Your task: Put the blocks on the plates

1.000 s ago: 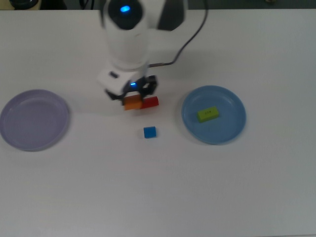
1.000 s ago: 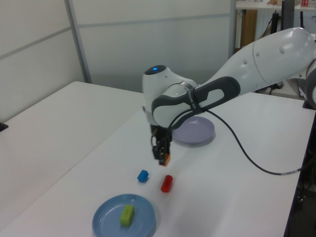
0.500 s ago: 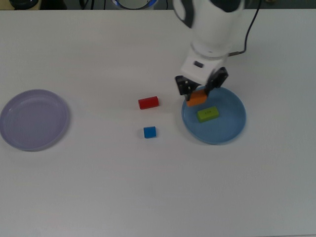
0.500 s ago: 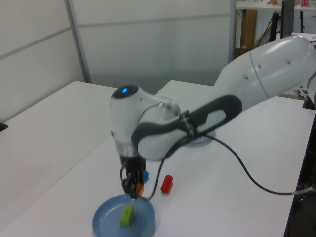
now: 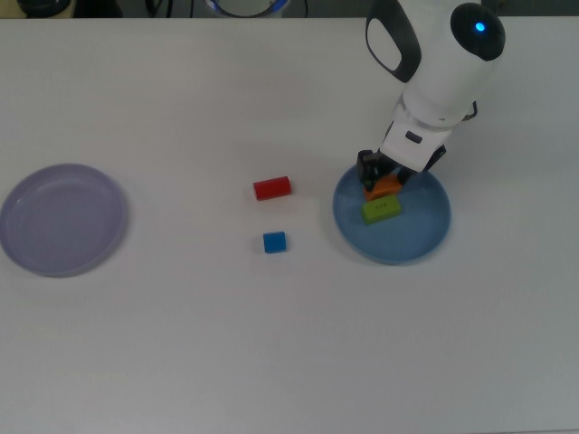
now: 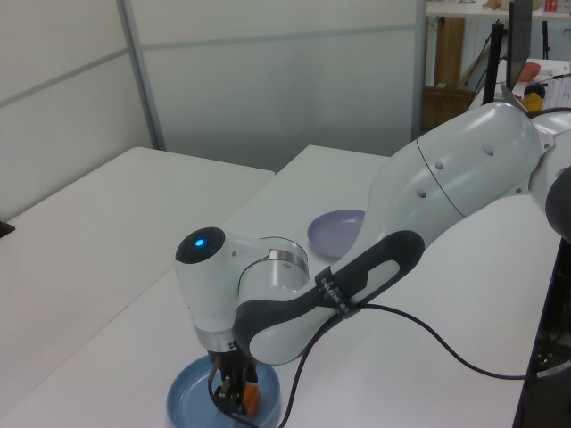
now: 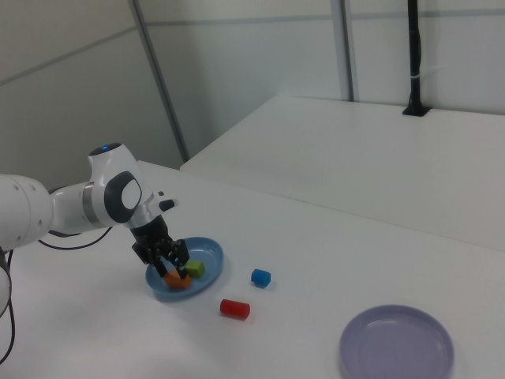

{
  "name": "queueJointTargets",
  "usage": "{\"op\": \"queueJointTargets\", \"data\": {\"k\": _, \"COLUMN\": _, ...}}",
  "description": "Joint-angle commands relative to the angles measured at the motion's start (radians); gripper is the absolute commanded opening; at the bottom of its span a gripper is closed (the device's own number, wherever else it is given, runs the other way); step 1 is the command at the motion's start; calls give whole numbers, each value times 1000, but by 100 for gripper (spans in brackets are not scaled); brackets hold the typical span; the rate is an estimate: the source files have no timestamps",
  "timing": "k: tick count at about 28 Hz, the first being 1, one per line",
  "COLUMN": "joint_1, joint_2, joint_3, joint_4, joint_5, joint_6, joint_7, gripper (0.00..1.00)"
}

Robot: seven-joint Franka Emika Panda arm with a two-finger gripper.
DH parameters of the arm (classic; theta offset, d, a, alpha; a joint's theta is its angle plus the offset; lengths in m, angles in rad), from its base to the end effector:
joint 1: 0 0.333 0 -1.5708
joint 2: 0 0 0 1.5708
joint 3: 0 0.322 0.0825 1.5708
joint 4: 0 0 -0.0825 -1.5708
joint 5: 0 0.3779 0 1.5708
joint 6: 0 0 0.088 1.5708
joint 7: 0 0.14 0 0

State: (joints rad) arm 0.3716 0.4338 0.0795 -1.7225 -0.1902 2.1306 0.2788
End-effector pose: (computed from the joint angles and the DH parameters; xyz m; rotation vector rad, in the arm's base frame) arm 0.5978 0.2700 0.3096 2.9879 0.4034 0.0355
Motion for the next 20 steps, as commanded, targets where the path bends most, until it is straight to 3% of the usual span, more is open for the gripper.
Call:
{"op": "queueJointTargets", "data": {"k": 1, "joint_1": 1, "joint_2": -7, "joint_3": -6, "joint_4": 12, "joint_5": -18, "joint_6": 2, "joint_7": 8, "gripper": 100}}
{"op": "queueJointTargets", "data": {"k": 7, "joint_1": -23, "joint_2": -56, "joint_3": -15, "joint_4": 9, "joint_5": -2, "joint_6": -14, "joint_7": 8, "gripper": 100}}
{"op": "queueJointTargets", "data": {"k": 16, "joint_1": -198, "joint_2": -57, "joint_3": -17, "joint_4": 12, "joint_5": 8, "joint_6": -9, "joint_7": -27, "gripper": 100}}
{"op": "queueJointTargets", "data": {"k": 20, "joint_1": -258, "joint_2": -41, "joint_3": -18, "joint_4": 12, "joint_5": 61, "joint_6": 49, "joint_7": -116, "gripper": 100}}
